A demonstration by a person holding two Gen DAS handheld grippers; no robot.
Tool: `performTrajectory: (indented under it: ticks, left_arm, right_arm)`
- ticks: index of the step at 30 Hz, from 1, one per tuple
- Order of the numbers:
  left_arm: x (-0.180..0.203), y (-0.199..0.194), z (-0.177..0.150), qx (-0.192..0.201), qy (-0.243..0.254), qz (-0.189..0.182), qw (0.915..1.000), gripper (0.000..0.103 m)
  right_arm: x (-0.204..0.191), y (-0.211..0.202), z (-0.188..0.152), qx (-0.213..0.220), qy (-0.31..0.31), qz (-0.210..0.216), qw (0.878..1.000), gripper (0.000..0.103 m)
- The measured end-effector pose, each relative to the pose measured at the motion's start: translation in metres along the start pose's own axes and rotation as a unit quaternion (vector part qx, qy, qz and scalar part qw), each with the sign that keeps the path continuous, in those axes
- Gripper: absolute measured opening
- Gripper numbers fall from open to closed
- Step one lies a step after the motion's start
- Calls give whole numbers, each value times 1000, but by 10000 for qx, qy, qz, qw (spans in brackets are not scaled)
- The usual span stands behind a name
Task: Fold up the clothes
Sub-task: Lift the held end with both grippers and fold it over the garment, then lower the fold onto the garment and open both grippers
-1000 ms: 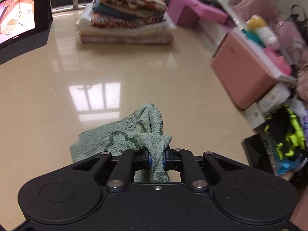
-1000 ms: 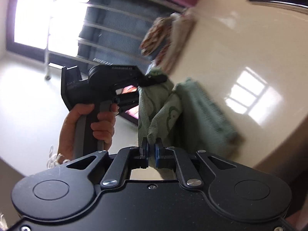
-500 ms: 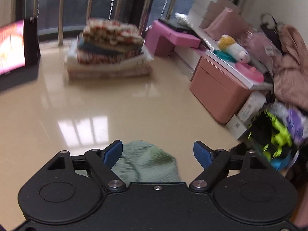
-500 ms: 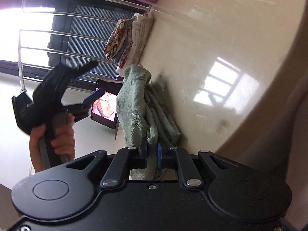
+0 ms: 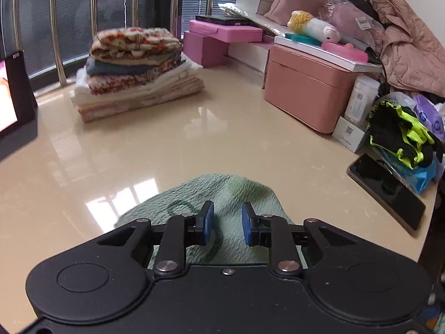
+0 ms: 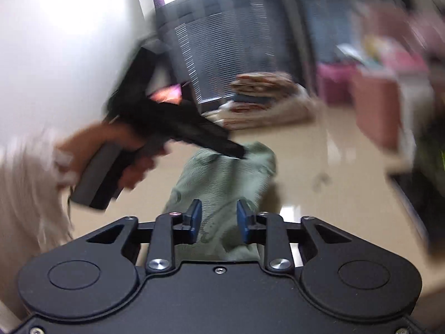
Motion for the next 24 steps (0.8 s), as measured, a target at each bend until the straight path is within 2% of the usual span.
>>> performTrajectory:
  ticks: [2, 5, 7, 13, 23, 24]
  left_arm:
    - [-4, 10, -5, -48, -85, 16, 10000, 22]
    - [-9, 19, -11, -94, -273, -15, 9996, 22]
    - [-11, 21, -12, -69, -346, -45, 9994, 22]
    - [-8, 31, -16, -65, -277, -97, 9995, 22]
    - [-4, 28, -14, 83, -197, 26, 9998, 23]
    - [-4, 22, -9, 125, -255, 86, 9996, 26]
  right_arm:
    - [-12, 13, -5, -197, -678, 9, 9975, 22]
    - [-12, 28, -25, -576, -1153, -205, 9914, 17]
    - [-8, 31, -34, -711, -1087, -326, 9910, 16]
    - [-2, 9, -38, -500, -631, -433, 9958, 16]
    - [0, 6, -38, -538, -581, -429, 9959, 17]
    - [0, 5, -37, -559, -546, -425, 9960, 20]
Point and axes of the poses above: each gripper's, at about its wrist camera, not at the fingertips, and y roughly the way its jaws point, x to its right, z to its top, the point moved 8 cm from there along y, roughly the way its jaws point, and after that the axes turned 14 degrees about x, right-handed, at the moved point
